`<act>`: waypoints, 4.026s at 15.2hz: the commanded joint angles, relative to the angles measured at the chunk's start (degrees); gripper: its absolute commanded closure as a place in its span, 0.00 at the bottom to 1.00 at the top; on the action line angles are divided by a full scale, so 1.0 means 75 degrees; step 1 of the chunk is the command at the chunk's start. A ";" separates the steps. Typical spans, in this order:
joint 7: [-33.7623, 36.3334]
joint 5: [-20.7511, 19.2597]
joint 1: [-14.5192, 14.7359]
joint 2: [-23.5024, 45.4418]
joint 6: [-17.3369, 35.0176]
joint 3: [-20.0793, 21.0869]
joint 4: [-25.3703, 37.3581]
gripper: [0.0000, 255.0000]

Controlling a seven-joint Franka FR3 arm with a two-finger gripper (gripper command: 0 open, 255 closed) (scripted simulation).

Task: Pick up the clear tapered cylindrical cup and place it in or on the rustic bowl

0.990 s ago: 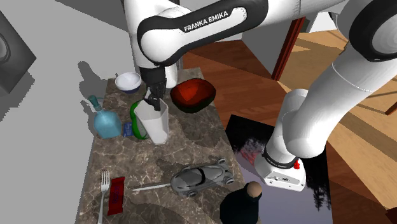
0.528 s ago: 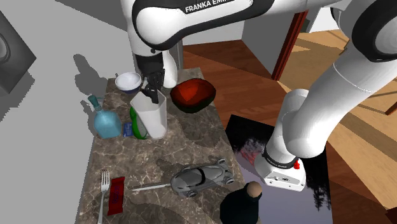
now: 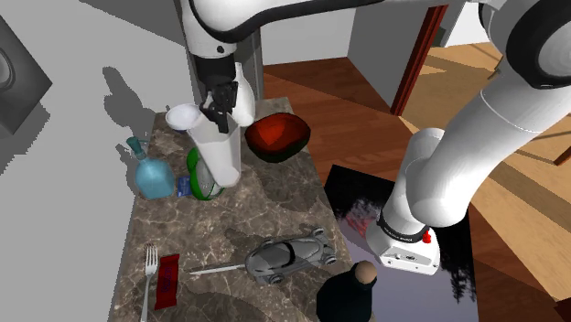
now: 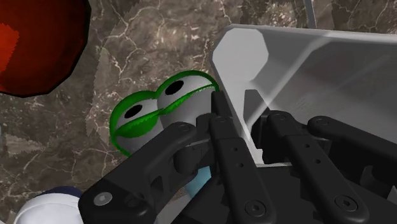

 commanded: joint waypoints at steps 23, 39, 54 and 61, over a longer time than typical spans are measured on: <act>-0.4088 -0.0535 -0.1647 0.0972 -0.1590 -0.2664 0.2156 1.00; -0.4192 -0.0555 -0.1659 0.0875 0.0062 -0.2668 0.0408 1.00; -0.4272 -0.0517 -0.1665 0.0977 0.0788 -0.2686 -0.0224 1.00; -0.4263 -0.0530 -0.1671 0.0952 0.0532 -0.2691 0.0008 0.00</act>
